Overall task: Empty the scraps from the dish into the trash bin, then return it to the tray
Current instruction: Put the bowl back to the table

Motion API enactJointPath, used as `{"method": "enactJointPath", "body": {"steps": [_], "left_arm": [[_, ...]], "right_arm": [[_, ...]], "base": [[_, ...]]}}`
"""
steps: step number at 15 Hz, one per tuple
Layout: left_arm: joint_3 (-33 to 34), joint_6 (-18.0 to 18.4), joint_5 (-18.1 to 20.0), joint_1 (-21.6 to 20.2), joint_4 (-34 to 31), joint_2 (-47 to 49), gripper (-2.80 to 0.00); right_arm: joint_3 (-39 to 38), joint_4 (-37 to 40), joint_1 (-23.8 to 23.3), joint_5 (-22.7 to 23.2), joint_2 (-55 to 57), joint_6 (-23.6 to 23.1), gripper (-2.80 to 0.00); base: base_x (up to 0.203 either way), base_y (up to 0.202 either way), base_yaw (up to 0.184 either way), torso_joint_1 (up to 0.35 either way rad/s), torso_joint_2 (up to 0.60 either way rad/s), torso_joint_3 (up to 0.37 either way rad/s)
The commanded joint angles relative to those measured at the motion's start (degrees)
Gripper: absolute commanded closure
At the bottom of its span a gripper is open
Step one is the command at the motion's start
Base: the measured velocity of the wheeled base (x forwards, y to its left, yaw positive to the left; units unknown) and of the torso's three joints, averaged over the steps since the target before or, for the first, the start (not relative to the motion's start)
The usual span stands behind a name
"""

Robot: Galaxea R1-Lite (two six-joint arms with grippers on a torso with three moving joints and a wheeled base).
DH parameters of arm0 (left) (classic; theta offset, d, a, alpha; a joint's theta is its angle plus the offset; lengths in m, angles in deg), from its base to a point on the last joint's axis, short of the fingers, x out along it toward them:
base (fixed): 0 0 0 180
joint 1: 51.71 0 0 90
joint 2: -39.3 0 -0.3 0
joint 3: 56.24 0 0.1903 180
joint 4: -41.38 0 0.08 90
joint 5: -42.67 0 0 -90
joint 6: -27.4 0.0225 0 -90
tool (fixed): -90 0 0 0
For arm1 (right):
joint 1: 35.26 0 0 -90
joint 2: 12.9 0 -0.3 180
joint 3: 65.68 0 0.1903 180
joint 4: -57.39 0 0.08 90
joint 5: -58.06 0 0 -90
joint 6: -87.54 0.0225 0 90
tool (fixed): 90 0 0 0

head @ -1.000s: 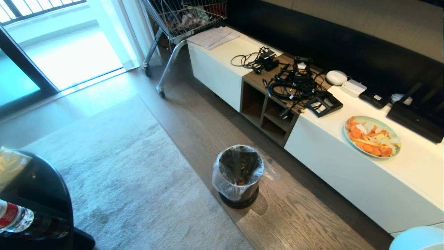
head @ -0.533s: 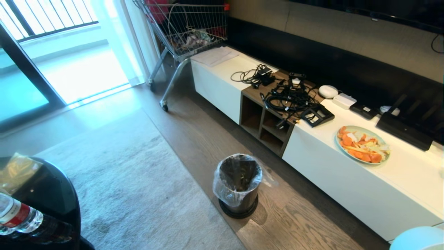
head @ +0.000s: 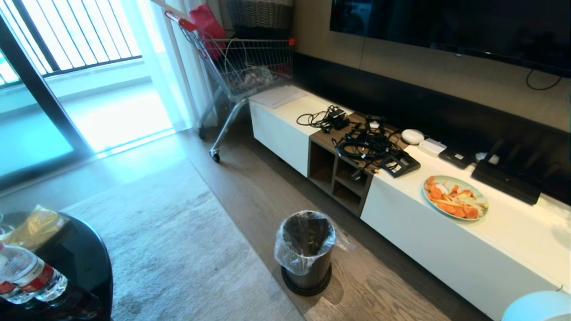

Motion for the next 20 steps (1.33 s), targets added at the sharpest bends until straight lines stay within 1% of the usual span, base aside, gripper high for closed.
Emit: {"method": "enactJointPath", "body": {"steps": [1,9,20], "left_arm": [[0.0,0.0,0.0,0.0,0.1,0.0,0.00],[0.1,0.0,0.0,0.0,0.1,0.0,0.00],[0.1,0.1,0.0,0.0,0.1,0.0,0.00]], "right_arm": [[0.0,0.0,0.0,0.0,0.1,0.0,0.00],[0.0,0.0,0.0,0.0,0.1,0.0,0.00],[0.0,-0.1,0.0,0.0,0.0,0.0,0.00]], "base": [[0.000,0.000,0.000,0.000,0.00,0.207],[0.000,0.000,0.000,0.001,0.00,0.041],[0.000,0.000,0.000,0.000,0.00,0.000]]}}
